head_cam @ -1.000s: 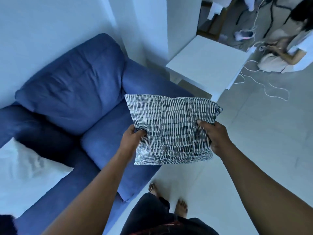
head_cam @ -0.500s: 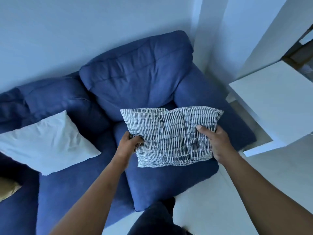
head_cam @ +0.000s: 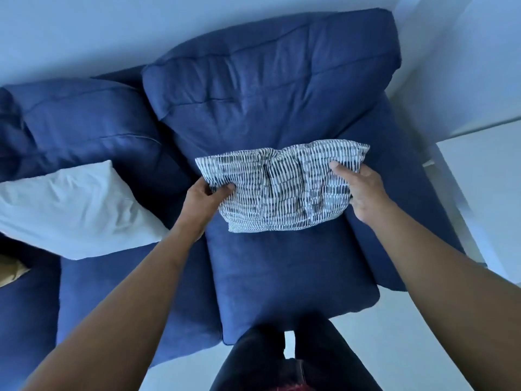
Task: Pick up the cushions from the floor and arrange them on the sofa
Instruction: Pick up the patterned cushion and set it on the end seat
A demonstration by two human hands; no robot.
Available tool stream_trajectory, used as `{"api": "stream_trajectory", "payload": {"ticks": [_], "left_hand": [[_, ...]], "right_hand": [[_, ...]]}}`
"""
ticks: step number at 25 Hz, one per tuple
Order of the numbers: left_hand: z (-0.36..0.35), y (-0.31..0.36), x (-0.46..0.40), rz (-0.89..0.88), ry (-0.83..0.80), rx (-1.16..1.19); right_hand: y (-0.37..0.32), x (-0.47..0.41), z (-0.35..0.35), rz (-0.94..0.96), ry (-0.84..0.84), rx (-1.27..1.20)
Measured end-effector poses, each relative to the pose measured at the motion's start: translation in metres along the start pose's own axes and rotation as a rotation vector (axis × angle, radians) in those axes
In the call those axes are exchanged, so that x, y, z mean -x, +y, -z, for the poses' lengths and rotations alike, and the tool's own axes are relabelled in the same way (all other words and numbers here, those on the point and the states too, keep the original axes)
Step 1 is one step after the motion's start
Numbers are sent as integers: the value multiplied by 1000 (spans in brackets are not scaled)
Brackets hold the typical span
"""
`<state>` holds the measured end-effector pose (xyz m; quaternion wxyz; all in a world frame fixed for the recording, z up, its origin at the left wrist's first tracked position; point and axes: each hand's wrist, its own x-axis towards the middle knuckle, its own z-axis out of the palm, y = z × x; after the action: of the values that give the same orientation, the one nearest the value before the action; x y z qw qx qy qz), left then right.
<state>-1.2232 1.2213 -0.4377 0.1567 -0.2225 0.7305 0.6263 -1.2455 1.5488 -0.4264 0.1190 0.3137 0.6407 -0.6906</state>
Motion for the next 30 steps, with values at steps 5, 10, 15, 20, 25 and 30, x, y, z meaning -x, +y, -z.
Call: {"api": "stream_trajectory", "payload": {"ticks": [5,10,15,20,25,30], "left_hand": [[0,-11,-51,4,162,-7],[-5,-6,-95,32,205,1],[-17,-1,-147,124,203,-132],[-19,13,-174,128,219,-161],[-1,-11,-190,72,458,-217],[-19,3,-166,11,512,-78]], "right_hand": [[-22,-69,-6,29,9,80],[-30,-117,-17,33,36,169],[-33,-169,-43,-100,4,357],[-58,-198,-75,-74,10,383],[-55,-219,-64,-111,144,344],[-35,-216,-59,-88,177,130]]}}
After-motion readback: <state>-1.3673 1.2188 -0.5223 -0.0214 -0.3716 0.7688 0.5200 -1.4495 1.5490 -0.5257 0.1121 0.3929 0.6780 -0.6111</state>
